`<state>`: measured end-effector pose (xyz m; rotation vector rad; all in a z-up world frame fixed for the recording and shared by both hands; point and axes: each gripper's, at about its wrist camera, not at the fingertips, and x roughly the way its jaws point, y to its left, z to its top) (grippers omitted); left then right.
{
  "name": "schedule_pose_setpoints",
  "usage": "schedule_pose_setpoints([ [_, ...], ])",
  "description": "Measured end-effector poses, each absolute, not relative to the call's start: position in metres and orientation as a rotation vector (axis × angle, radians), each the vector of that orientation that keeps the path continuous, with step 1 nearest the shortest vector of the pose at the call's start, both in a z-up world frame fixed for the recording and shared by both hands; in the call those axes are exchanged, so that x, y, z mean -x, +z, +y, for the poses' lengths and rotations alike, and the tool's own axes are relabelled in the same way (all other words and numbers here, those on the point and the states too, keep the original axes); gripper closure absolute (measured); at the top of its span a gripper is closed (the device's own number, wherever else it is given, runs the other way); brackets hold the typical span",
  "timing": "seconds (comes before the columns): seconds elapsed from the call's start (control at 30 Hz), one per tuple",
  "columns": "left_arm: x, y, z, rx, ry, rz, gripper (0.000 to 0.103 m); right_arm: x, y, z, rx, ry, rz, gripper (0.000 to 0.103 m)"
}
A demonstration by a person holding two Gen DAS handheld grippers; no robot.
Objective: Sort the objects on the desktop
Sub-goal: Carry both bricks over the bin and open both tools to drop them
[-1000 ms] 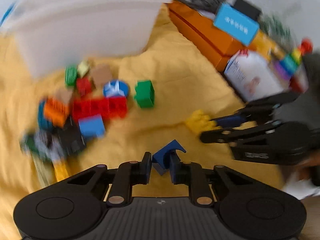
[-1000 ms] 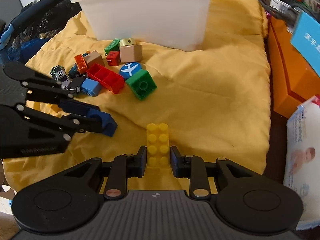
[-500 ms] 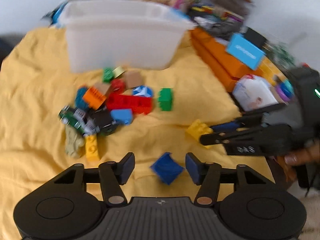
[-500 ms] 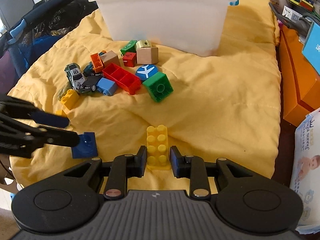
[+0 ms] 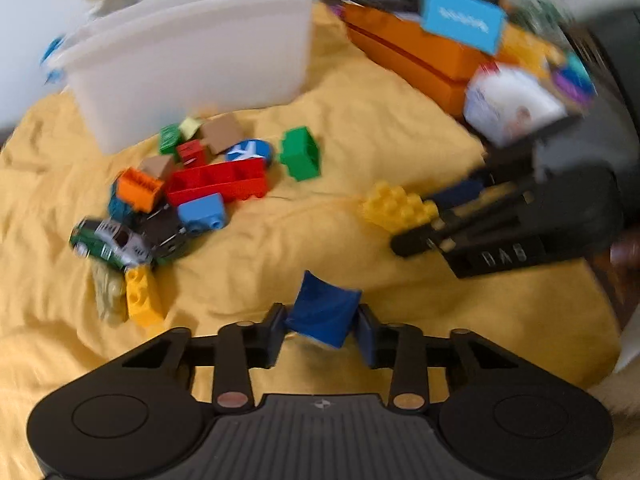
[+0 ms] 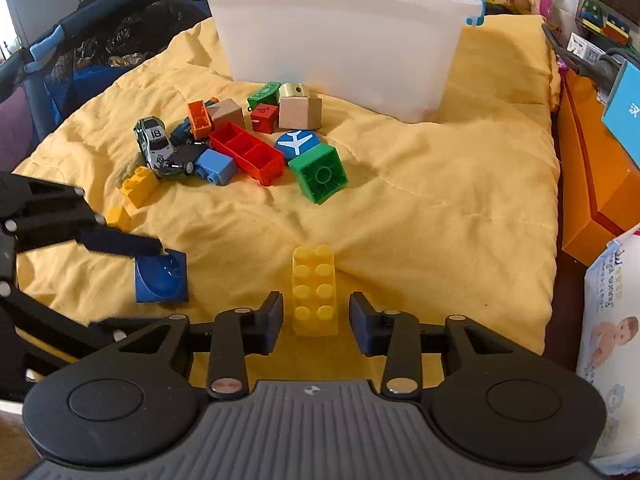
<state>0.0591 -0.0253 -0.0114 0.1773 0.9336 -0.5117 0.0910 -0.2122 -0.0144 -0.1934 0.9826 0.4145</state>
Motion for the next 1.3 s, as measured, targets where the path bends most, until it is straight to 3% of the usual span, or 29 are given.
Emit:
schedule_pose_setpoints([
  [0.13,-0.066,0.004,-0.019,-0.149,-0.499,0.941,0.065,-0.09,-0.013,-0.214,0.2,0.424,1.004,0.075],
  [0.43,-0.122,0.112,0.005,-0.043,-0.446,0.7,0.064,-0.114,0.055,-0.21,0.225,0.438,0.831,0.075],
  [0.63,-0.19,0.155,0.009,-0.011,-0.372,0.638,0.064,-0.164,0.11,-0.206,0.215,0.404,0.692,0.075],
  [0.9,-0.292,0.133,0.0,-0.045,-0.307,0.72,0.064,-0.247,0.126,-0.187,0.178,0.35,0.671,0.074],
  [0.93,-0.299,0.123,-0.003,-0.059,-0.301,0.751,0.06,-0.256,0.123,-0.186,0.161,0.338,0.678,0.074],
  [1.07,-0.29,0.11,0.003,-0.029,-0.317,0.79,0.057,-0.272,0.105,-0.185,0.146,0.308,0.741,0.066],
  [1.17,-0.265,0.119,0.003,-0.098,-0.268,0.722,0.048,-0.264,0.106,-0.185,0.151,0.312,0.715,0.065],
  [1.23,-0.239,0.128,0.005,-0.163,-0.235,0.638,0.039,-0.252,0.112,-0.186,0.137,0.328,0.686,0.058],
  [1.3,-0.214,0.132,0.01,-0.176,-0.227,0.585,0.037,-0.24,0.116,-0.184,0.13,0.354,0.669,0.056],
])
